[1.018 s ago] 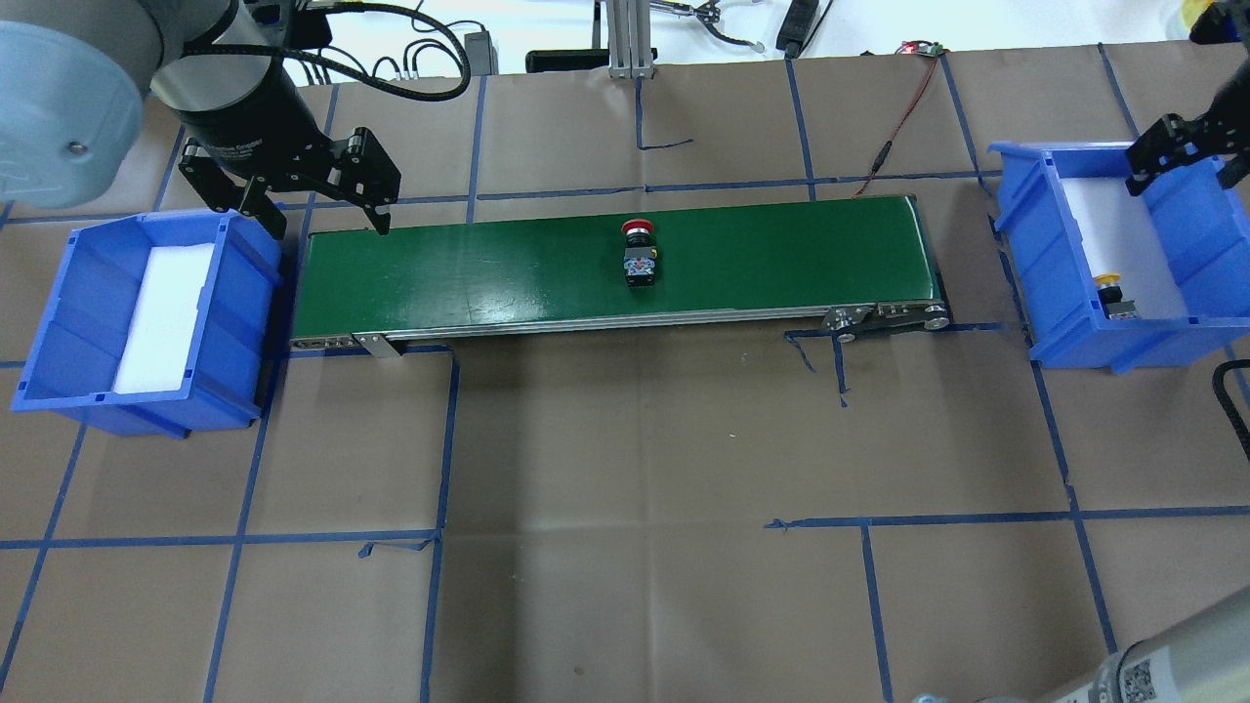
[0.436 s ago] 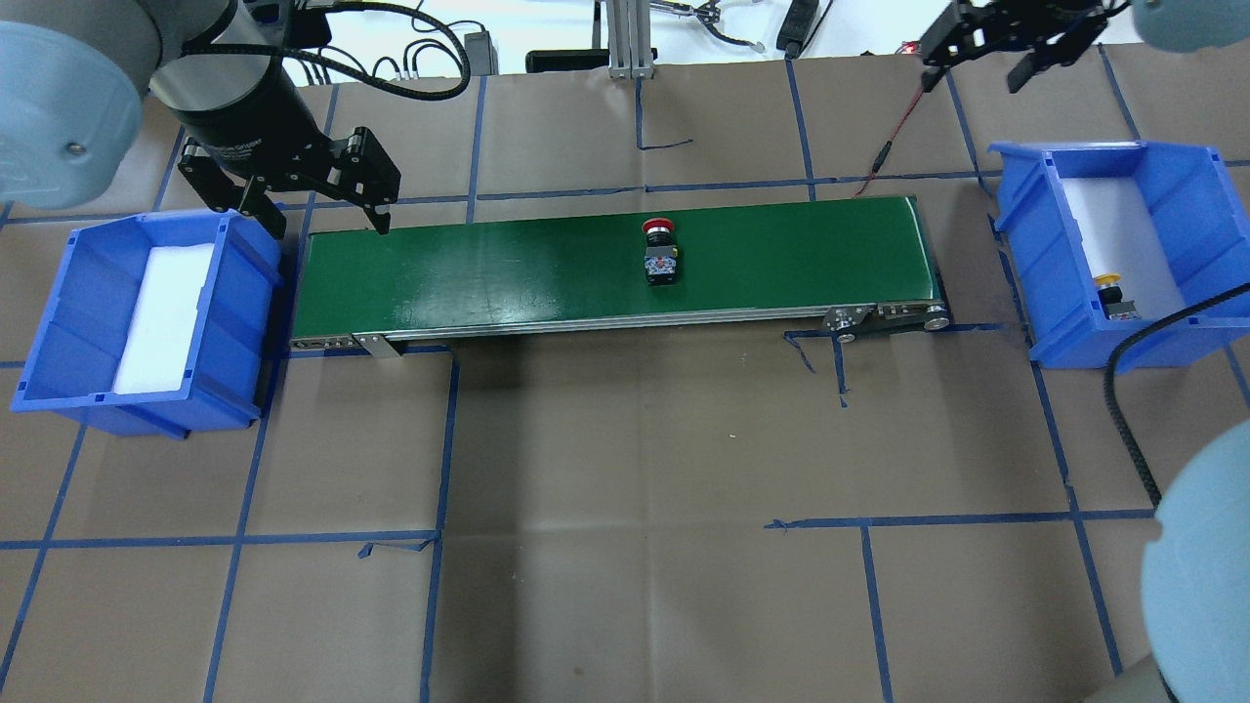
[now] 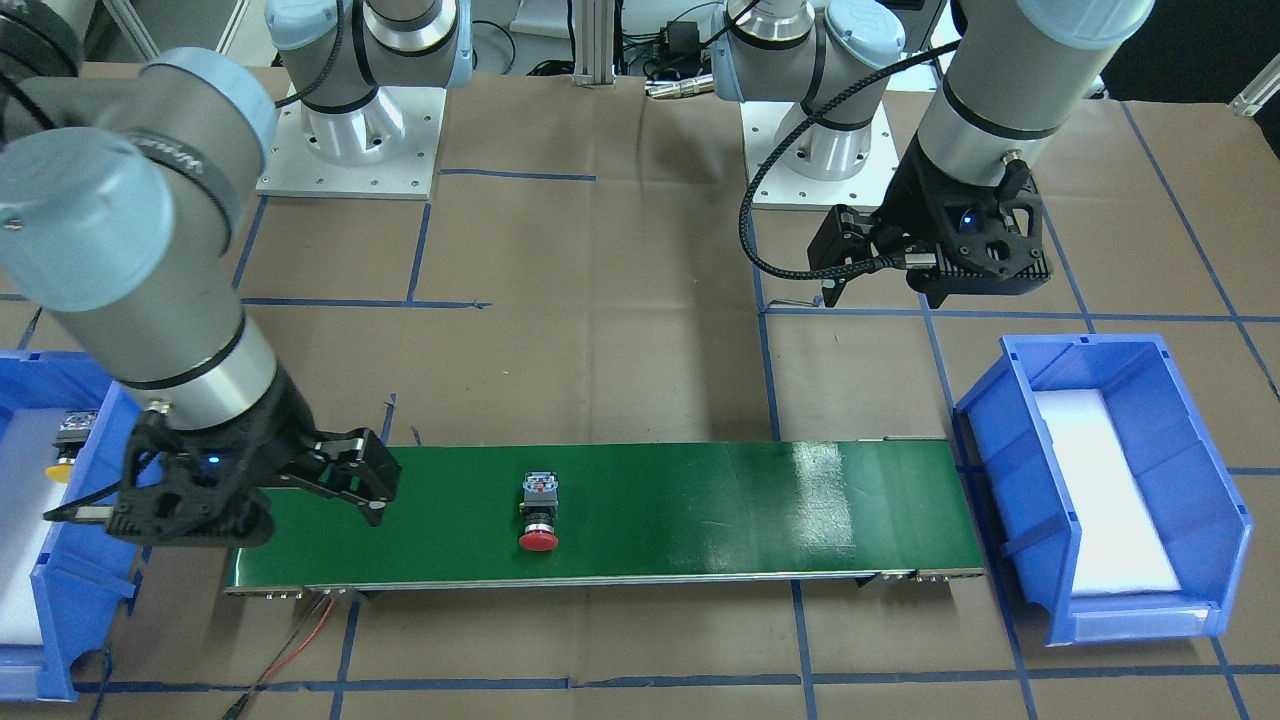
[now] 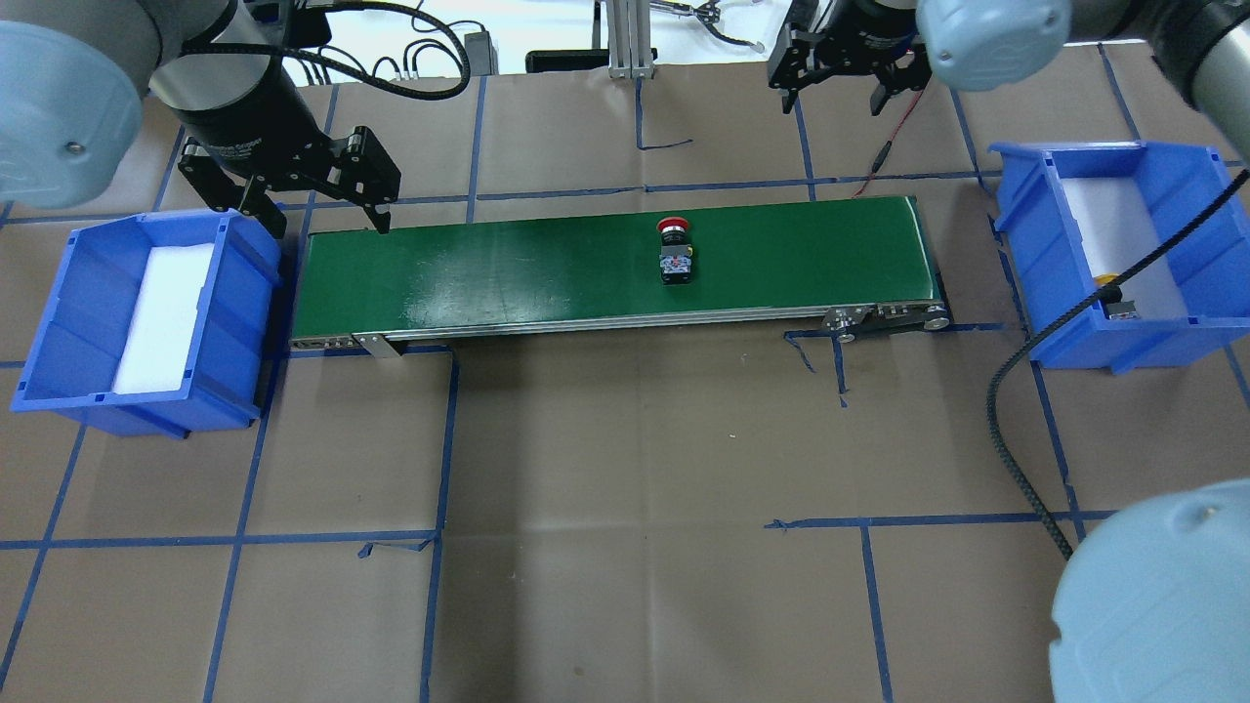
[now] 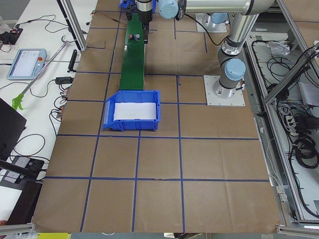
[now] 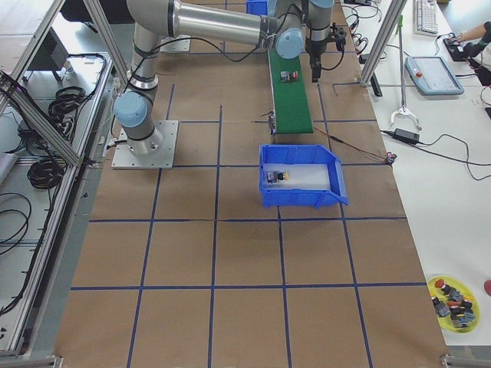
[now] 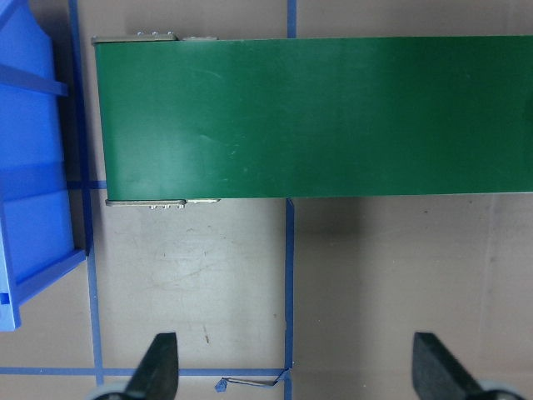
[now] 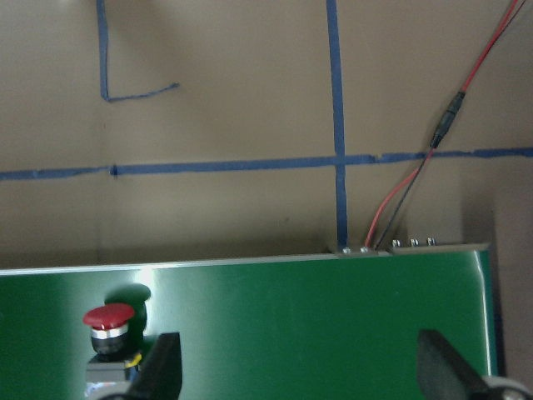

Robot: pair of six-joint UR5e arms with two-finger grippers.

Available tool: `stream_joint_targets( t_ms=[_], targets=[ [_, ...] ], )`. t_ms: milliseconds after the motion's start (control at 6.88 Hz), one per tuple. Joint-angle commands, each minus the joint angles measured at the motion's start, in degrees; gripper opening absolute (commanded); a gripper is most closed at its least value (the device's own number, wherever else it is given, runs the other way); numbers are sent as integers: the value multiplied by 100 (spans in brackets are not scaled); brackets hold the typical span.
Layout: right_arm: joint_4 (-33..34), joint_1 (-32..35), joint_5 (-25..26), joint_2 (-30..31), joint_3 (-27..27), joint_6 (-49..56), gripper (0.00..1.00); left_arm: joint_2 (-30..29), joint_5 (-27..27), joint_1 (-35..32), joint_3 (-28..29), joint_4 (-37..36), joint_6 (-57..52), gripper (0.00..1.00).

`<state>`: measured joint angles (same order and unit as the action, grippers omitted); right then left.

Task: Transport two buttons from left to right
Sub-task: 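Move the right gripper back over the red button on the belt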

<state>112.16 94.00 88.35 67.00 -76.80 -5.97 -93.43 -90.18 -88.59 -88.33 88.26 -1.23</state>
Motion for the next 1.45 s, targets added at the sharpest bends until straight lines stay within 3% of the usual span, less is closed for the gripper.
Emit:
stream_joint_targets(
  t_ms=[0,582,873,1309],
  targets=[
    [666,496,411,-283,-81,-300,99,0,1,0,0,-2,0,100],
    [632,164,297,-232,-686,-291,99,0,-8,0,0,-2,0,100],
    [649,-74,-246,-206,-976,-282,99,0,-8,0,-8,-2,0,100],
    [667,-57,-266,-205,-1153,-309,99,0,-8,0,-8,-2,0,100]
  ],
)
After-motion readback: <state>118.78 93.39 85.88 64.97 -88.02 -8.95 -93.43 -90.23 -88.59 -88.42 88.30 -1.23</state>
